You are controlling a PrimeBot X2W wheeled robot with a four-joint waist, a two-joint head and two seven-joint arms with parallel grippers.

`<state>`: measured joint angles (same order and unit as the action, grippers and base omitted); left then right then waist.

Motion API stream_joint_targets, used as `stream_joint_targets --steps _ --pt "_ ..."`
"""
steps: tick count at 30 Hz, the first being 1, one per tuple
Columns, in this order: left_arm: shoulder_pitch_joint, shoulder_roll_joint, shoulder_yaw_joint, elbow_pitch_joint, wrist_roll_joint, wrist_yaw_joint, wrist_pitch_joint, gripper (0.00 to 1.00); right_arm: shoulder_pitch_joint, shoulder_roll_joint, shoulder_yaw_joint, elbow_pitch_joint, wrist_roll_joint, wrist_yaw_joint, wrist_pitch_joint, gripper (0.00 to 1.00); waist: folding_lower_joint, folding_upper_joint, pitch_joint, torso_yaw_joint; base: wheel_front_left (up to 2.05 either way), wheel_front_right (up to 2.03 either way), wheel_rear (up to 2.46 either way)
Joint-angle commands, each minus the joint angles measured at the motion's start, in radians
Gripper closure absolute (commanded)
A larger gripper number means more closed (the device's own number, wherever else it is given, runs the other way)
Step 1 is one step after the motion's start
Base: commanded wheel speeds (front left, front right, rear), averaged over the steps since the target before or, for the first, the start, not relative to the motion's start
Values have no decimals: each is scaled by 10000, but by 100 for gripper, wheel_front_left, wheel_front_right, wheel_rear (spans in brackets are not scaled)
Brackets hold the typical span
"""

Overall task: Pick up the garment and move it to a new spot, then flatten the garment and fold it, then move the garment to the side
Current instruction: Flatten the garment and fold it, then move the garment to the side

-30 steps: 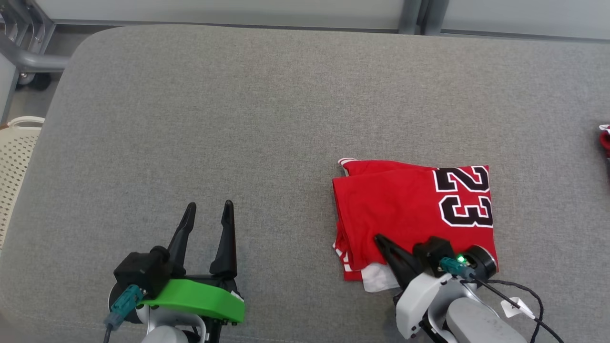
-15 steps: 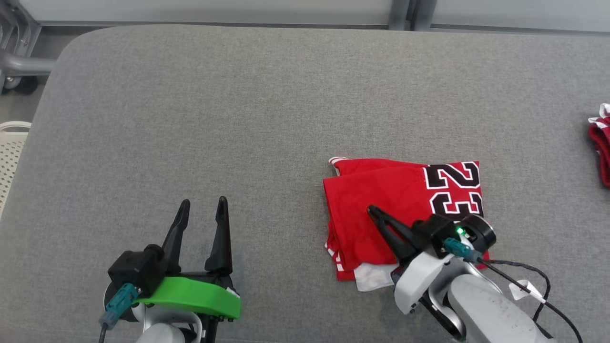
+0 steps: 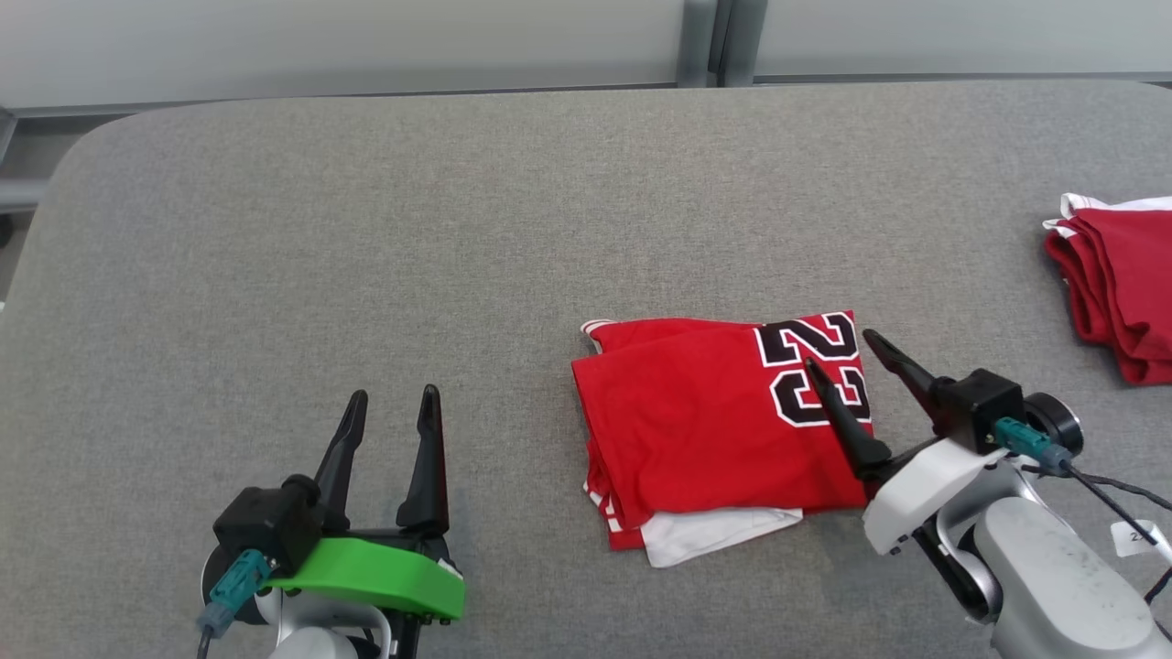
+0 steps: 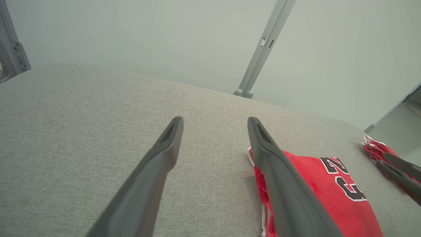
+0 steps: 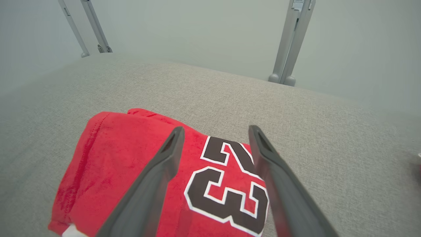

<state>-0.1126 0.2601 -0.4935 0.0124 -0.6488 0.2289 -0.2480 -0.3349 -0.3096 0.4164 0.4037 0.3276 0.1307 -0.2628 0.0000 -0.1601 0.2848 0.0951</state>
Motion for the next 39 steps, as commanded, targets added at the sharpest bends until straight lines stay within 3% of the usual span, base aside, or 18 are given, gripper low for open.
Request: stream_joint_targets --steps 1,10,21,29,35,36,37,38,39 --pt "149 3 -27 47 71 32 -57 0 -111 -189 -17 121 231 -1 -24 0 0 1 -135 -138 0 0 0" --pt "129 -79 -74 98 67 -34 -93 0 -490 -1136 -4 548 2551 0 1692 0 0 1 -109 -139 0 0 0" --pt "-255 -120 -109 159 148 -96 -90 0 -1211 -2015 674 975 5565 0 4099 0 0 1 513 460 0 0 0" --pt "-447 -149 -112 211 226 -136 -105 0 -1699 -2238 1247 1686 6711 0 5016 0 0 1 884 953 0 0 0" --pt "-437 -155 -107 272 264 -158 -121 0 -1873 -2147 1817 2081 7210 0 5113 0 0 1 899 1143 0 0 0" --pt "-425 -151 -105 284 269 -157 -124 0 -1899 -2132 1924 2116 7257 0 5100 5 0 1 883 1156 0 0 0" --pt "-409 -146 -104 292 271 -152 -126 0 -1923 -2129 2030 2154 7294 0 5047 33 0 1 863 1161 0 0 0" --pt "-389 -138 -100 300 274 -141 -128 0 -1930 -2127 2124 2186 7324 0 4993 53 0 1 842 1160 0 0 0" --pt "-368 -125 -96 307 282 -122 -130 0 -1943 -2127 2218 2217 7371 0 4923 62 0 1 823 1151 0 0 0"
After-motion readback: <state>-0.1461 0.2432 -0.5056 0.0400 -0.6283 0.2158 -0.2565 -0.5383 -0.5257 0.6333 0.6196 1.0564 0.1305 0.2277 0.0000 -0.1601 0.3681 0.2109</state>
